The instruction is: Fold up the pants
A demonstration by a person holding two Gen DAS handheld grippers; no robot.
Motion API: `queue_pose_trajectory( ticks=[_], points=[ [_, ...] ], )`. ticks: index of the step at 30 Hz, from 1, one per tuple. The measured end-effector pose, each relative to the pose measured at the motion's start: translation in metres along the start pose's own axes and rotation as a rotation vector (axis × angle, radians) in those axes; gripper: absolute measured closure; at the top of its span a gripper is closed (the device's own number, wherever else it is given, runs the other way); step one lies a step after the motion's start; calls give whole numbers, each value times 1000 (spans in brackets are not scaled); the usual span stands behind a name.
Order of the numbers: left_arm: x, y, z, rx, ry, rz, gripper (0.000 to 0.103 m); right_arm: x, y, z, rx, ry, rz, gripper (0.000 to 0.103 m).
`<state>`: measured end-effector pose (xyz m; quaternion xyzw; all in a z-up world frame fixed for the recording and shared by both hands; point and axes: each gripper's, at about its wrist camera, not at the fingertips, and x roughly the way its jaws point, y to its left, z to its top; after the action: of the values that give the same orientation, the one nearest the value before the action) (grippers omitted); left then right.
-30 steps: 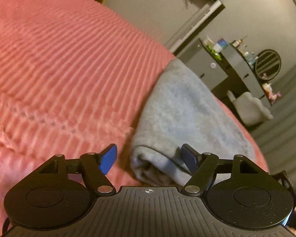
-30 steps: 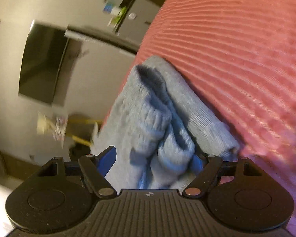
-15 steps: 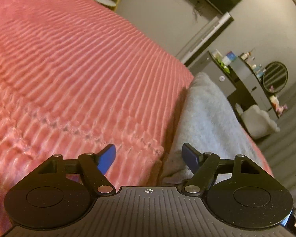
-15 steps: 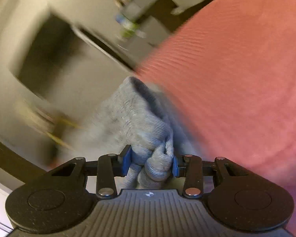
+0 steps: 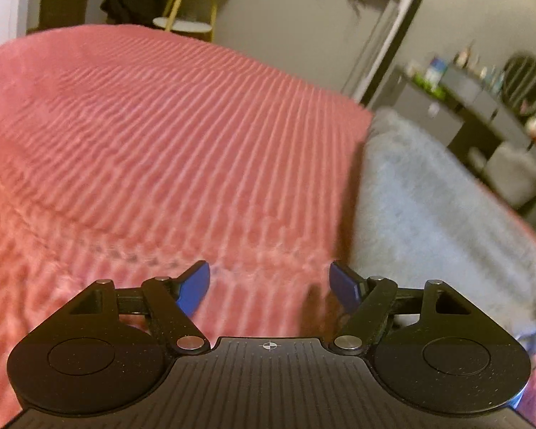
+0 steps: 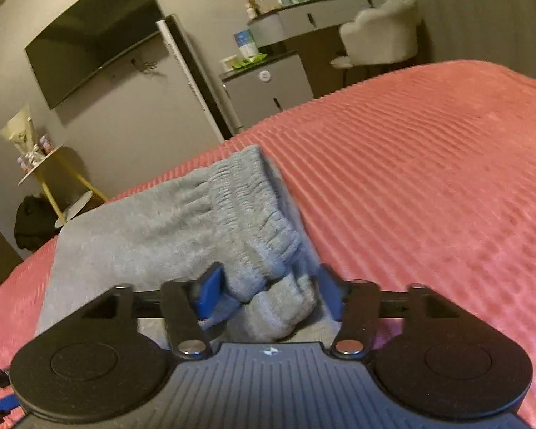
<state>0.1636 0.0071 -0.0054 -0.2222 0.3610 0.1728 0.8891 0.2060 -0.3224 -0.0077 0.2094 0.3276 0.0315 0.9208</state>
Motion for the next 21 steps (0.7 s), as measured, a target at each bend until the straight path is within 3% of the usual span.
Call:
queue_pose_trajectory(
  ticks=[3, 5, 7, 11, 14, 16, 19, 21],
  points=[
    [-9, -8, 4, 42, -25, 25, 29, -18, -9, 7, 48, -33, -17, 35],
    [-19, -22, 9, 109, -88, 30, 28, -28, -1, 11, -20, -91, -102, 35],
    [-23, -41, 11, 196, -133, 17, 28, -33, 12, 12, -92, -143, -122, 35],
    [-8, -67, 7, 288, -98, -24, 29, -27, 53, -5, -261, -174, -5, 38],
    [8, -69, -1, 312, -70, -16, 28, -12, 71, -23, -363, -118, 104, 38],
    [11, -65, -6, 324, -76, -24, 22, 6, 68, -38, -438, -72, 91, 40],
    [13, -60, -6, 347, -83, -38, 20, 9, 73, -60, -674, -119, 43, 42],
    [11, -58, -1, 334, -69, -54, 25, 5, 78, -58, -672, -107, 33, 44]
  ],
)
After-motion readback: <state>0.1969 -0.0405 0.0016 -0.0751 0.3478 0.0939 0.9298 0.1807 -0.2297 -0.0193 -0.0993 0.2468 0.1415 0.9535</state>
